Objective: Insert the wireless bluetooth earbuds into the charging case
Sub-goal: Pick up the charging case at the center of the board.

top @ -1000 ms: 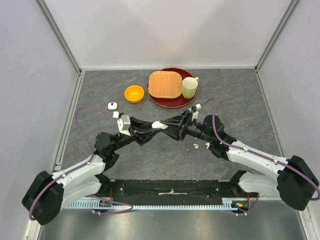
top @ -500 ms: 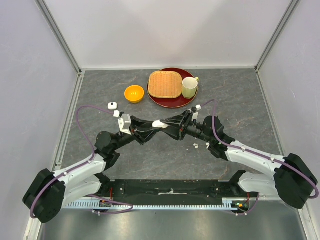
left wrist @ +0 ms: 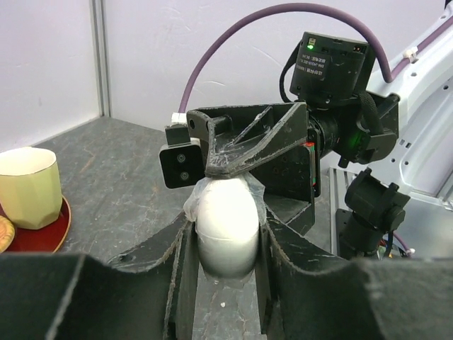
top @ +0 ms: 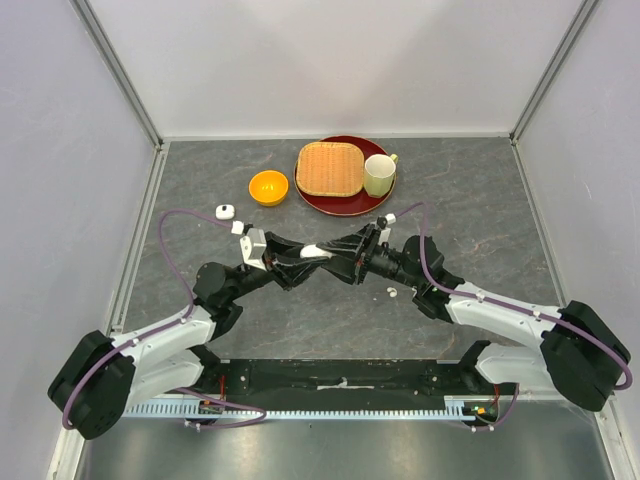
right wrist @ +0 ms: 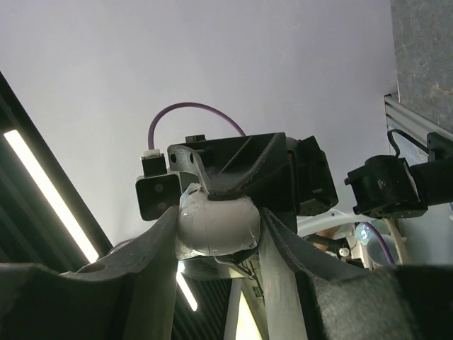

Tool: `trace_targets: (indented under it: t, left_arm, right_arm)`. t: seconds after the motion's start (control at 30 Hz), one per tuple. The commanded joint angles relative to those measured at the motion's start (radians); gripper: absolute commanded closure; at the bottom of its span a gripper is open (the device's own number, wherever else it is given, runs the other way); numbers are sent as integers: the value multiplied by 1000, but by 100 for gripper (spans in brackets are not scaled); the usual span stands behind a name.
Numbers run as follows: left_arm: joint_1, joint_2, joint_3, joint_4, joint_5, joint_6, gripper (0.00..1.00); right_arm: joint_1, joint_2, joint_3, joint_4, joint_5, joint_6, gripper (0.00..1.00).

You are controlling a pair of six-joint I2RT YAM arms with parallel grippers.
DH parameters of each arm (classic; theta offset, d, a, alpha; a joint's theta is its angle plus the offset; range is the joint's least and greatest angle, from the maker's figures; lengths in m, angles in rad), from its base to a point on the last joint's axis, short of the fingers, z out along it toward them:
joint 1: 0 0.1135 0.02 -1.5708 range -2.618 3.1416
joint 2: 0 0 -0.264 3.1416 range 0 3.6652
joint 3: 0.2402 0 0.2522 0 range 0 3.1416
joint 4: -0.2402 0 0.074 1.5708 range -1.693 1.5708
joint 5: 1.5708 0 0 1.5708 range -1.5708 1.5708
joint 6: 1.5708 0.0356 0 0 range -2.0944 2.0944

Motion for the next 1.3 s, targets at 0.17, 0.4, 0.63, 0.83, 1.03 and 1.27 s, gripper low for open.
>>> trace_targets:
  t: [0.17, 0.4, 0.63, 0.83, 1.03, 1.27]
  left_arm:
    - [-20, 5, 28, 38, 13, -17, 60]
    - [-20, -19, 11, 17, -2, -6, 56]
    - [-20, -32, 5, 15, -11, -2, 53]
    - [-20, -33, 6, 15, -14, -2, 59]
    - [-19, -30, 8, 15, -7, -9, 56]
    - [-20, -27, 11, 12, -4, -11, 55]
  right_arm:
    - [19, 7, 0, 99, -3, 40, 92]
    - [21, -16, -13, 137, 31, 49, 93]
    - [19, -37, -45, 151, 58, 63, 94]
    - [19, -48, -51, 148, 66, 66, 94]
    - [21, -46, -51, 183, 77, 74, 94]
    - [19, -49, -51, 181, 75, 72, 94]
